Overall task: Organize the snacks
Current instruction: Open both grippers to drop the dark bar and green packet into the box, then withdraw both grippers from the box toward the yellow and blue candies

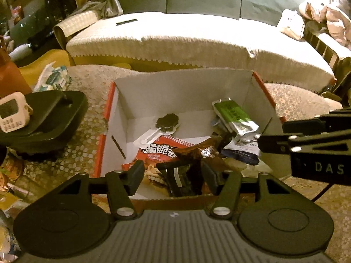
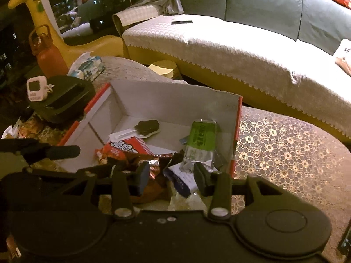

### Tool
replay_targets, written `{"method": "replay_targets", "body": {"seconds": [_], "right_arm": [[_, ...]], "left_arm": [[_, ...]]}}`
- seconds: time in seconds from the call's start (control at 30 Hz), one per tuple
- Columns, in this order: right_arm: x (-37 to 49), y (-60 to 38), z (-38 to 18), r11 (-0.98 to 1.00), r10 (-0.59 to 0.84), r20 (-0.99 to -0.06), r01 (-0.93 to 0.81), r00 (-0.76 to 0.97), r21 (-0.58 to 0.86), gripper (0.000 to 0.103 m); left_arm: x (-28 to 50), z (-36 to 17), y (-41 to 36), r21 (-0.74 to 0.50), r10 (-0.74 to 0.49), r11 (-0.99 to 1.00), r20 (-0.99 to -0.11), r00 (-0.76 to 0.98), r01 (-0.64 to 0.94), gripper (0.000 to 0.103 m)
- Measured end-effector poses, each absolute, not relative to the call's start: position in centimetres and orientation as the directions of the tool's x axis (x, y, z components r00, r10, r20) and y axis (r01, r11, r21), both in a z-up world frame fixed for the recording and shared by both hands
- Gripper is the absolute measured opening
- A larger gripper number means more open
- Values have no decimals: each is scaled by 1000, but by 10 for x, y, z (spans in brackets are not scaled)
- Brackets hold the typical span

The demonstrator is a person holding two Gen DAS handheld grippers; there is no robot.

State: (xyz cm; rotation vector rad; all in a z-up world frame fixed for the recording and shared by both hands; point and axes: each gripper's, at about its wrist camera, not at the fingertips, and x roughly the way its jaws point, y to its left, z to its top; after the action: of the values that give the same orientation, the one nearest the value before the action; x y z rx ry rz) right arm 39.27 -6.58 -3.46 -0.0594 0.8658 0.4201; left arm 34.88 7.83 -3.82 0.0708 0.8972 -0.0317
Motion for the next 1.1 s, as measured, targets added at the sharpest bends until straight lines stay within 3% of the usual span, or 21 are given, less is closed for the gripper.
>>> {"method": "replay_targets", "body": {"seconds": [0.27,0.77,0.83,0.9,1.1], "right_arm": [[357,-72,-12,905,363,-723,-409,588,121,48],[285,-79,6,887,399,-686,-447,609,120,59],[276,-79,5,884,405,-681,-452,610,121,65],[266,-78,2,882,409,-671,-457,618,117,86],[244,-79,-14,881,414,-678,-454,608,130,90]], "left_arm": [[312,-10,81,36,-16,997,-743,669,64,71],[228,10,83,39,-35,996,-687,726,85,80],[215,11,84,59,3,997,-665,747,49,83],[202,10,87,58,13,998,-648,762,32,84],[170,-5,97,30,38,999,-643,765,-25,86]]}}
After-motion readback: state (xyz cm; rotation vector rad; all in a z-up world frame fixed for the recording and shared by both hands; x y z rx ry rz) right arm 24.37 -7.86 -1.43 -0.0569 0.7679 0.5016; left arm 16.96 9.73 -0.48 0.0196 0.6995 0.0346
